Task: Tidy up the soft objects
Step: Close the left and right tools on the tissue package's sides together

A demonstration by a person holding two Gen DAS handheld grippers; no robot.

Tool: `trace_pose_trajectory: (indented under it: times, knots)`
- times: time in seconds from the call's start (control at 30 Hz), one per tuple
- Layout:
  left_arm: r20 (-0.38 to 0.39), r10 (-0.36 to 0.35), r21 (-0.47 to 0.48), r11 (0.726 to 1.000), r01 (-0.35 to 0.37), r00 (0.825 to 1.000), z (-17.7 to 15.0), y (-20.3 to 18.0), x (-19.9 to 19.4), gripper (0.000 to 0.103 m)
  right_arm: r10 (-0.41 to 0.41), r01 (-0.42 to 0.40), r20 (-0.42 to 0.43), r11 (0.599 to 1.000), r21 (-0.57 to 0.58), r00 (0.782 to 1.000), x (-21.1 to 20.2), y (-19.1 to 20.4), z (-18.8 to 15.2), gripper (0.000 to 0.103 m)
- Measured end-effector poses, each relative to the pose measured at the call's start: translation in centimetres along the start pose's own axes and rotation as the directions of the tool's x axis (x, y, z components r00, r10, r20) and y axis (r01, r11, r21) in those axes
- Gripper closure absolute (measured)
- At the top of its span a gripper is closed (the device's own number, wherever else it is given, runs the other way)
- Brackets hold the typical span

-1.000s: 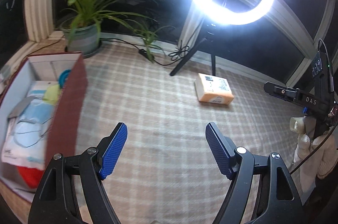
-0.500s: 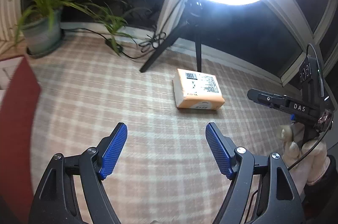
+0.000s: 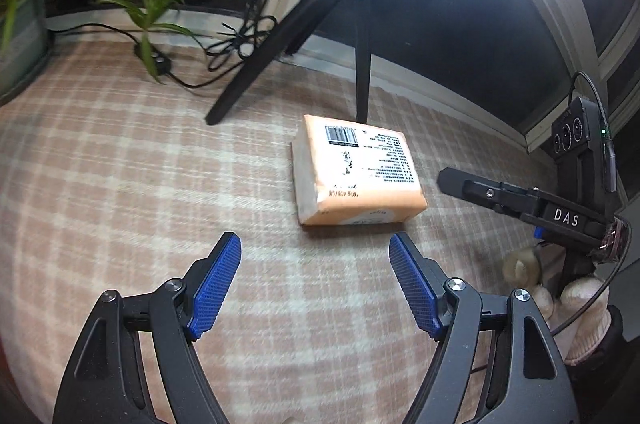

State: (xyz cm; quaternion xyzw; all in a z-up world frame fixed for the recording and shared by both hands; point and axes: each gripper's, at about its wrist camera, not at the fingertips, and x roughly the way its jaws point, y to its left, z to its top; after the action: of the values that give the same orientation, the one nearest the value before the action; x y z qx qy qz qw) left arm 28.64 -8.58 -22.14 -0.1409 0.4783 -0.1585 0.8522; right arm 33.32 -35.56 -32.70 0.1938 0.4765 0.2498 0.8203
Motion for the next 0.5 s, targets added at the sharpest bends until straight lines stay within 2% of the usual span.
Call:
trace_pose_trajectory:
  times: [0.27, 0.5]
  knots:
    - [-0.042, -0.042, -0.021, 0.999, 0.042, 0.998, 1.3, 0.0, 3.0, 0.026, 0.051, -0.05, -0.029, 0.997, 0.051, 0.998, 2.2, -1.0, 0.9, 0.034]
    - [-0.051, -0.083, -0.056, 0.995, 0.081, 0.995, 2.3, 0.3, 4.5, 0.026, 0.089, -0.083, -0.051, 0.992, 0.099, 0.995, 3.2, -1.9, 1.3, 0.041]
